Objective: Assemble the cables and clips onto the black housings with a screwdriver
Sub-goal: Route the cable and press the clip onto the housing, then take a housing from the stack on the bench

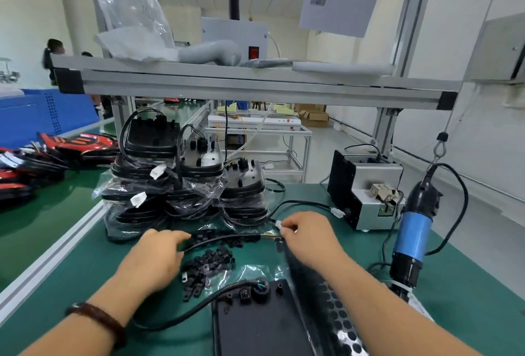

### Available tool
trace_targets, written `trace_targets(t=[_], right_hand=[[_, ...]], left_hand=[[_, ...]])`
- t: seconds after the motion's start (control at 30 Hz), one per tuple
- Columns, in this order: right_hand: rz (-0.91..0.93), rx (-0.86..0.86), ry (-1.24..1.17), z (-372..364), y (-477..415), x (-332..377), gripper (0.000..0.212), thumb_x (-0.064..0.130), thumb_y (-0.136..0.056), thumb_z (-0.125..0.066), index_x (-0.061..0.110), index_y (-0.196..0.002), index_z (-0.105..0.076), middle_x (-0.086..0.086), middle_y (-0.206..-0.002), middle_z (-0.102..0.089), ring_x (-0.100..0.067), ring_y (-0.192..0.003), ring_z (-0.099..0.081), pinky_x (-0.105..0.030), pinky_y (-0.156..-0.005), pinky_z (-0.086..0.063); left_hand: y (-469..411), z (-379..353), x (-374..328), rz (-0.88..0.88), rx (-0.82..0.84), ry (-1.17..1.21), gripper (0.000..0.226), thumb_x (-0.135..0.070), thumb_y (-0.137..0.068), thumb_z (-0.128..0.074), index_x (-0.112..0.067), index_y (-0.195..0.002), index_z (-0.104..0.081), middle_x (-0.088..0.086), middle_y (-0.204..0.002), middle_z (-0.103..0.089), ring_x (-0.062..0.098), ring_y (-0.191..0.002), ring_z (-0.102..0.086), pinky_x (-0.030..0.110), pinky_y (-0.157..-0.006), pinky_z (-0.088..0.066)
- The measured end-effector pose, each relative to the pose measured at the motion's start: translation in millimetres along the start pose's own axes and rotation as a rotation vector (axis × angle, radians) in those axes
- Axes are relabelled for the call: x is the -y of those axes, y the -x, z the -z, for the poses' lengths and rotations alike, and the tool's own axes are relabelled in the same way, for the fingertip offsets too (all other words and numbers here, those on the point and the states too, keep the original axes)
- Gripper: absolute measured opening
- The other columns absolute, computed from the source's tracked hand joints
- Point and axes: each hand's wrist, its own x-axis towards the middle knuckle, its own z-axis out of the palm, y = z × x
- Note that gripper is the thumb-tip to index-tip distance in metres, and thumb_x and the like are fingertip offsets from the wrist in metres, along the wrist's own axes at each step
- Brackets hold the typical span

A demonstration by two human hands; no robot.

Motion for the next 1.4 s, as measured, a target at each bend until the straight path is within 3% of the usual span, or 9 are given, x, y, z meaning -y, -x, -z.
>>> trace_targets(t=[0.17,0.4,0.6,0.73,0.9,1.07,1.2,1.27,1.4], right_hand=[[0.110,0.225,0.272,-47.3,-48.4,-1.4,0.039,0.009,-0.091,-0.047,0.013,-0.127,-0.061,-0.011,-0.122,-0.063,-0.030,-0.112,-0.057,-0.030,-0.089,-0.046],[0.169,0.162,0.400,-51.0,-61.1,-0.7,0.011,0.011,-0.088,-0.050,0.009,-0.090,-0.061,-0.014,-0.099,-0.063,-0.031,-0.095,-0.057,-0.030,-0.067,-0.042],[0.146,-0.049,-0.140,35.5,-18.5,35.5,0.005,0.030,-0.092,-0.060,0.032,-0.095,-0.057,0.012,-0.065,-0.053,0.000,-0.059,-0.054,-0.014,-0.053,-0.039],[-0.015,0.094,-0.896,65.3,55.2,56.4,0.029,0.016,-0.088,-0.068,0.034,-0.110,-0.060,0.005,-0.054,-0.058,-0.003,-0.041,-0.043,-0.014,-0.042,-0.036],[-0.204,0.074,-1.240,55.1,120.6,58.0,0.029,0.005,-0.087,-0.065,0.027,-0.105,-0.071,-0.011,-0.059,-0.055,-0.008,-0.036,-0.038,-0.017,-0.035,-0.031],[-0.367,0.009,-1.098,30.5,148.9,40.1,0.024,0.000,-0.087,-0.064,0.021,-0.095,-0.073,-0.007,-0.046,-0.057,-0.010,-0.032,-0.042,-0.017,-0.034,-0.035],[-0.356,-0.117,-0.849,9.4,158.7,30.6,0.025,0.006,-0.081,-0.073,0.027,-0.093,-0.076,0.000,-0.067,-0.071,-0.014,-0.062,-0.066,-0.004,-0.053,-0.042],[-0.320,-0.166,-0.759,6.1,161.9,31.3,0.026,0.013,-0.080,-0.074,0.037,-0.088,-0.074,0.012,-0.074,-0.070,-0.001,-0.070,-0.063,0.000,-0.060,-0.040],[-0.298,-0.174,-0.751,2.2,170.2,25.2,0.031,0.009,-0.084,-0.070,0.039,-0.081,-0.074,0.013,-0.090,-0.069,0.000,-0.084,-0.061,-0.009,-0.078,-0.042]], left_hand=[[-14.6,-20.9,-1.5,-0.025,-0.019,-0.124,0.053,-0.015,-0.095,-0.041,-0.033,-0.145,-0.036,-0.006,-0.135,-0.050,0.019,-0.125,-0.041,0.031,-0.100,-0.042],[-17.9,23.6,-14.1,-0.083,-0.041,0.020,0.034,-0.024,-0.099,-0.044,-0.029,-0.131,-0.057,0.000,-0.120,-0.053,0.021,-0.115,-0.053,0.030,-0.097,-0.042],[11.0,108.3,-29.9,0.168,-0.029,1.207,0.027,-0.005,-0.095,-0.052,-0.018,-0.113,-0.069,0.001,-0.081,-0.059,0.008,-0.058,-0.049,0.016,-0.047,-0.047],[45.3,141.6,-57.2,0.384,0.134,1.989,0.026,0.001,-0.096,-0.042,-0.003,-0.105,-0.067,0.009,-0.087,-0.057,0.002,-0.054,-0.044,0.009,-0.036,-0.039],[102.8,109.9,-96.5,0.517,0.019,2.348,0.030,0.010,-0.094,-0.031,-0.001,-0.097,-0.058,0.011,-0.095,-0.048,0.002,-0.059,-0.033,0.008,-0.034,-0.036],[136.9,43.5,-111.2,0.735,-0.096,2.059,0.046,0.004,-0.102,-0.020,-0.006,-0.139,-0.045,0.012,-0.075,-0.042,0.002,-0.021,-0.037,0.008,-0.028,-0.032],[166.9,27.9,-106.9,0.919,-0.154,2.068,0.039,-0.001,-0.101,-0.036,-0.003,-0.140,-0.038,0.024,-0.134,-0.051,0.013,-0.082,-0.058,0.008,-0.063,-0.047],[173.9,22.6,-110.2,0.869,-0.176,1.883,0.038,0.000,-0.098,-0.044,-0.002,-0.136,-0.047,0.026,-0.138,-0.049,0.025,-0.100,-0.059,0.009,-0.081,-0.041],[177.9,21.0,-126.7,0.763,-0.204,1.517,0.043,-0.007,-0.096,-0.049,-0.007,-0.139,-0.046,0.004,-0.116,-0.063,-0.011,-0.045,-0.052,0.002,-0.046,-0.034]])
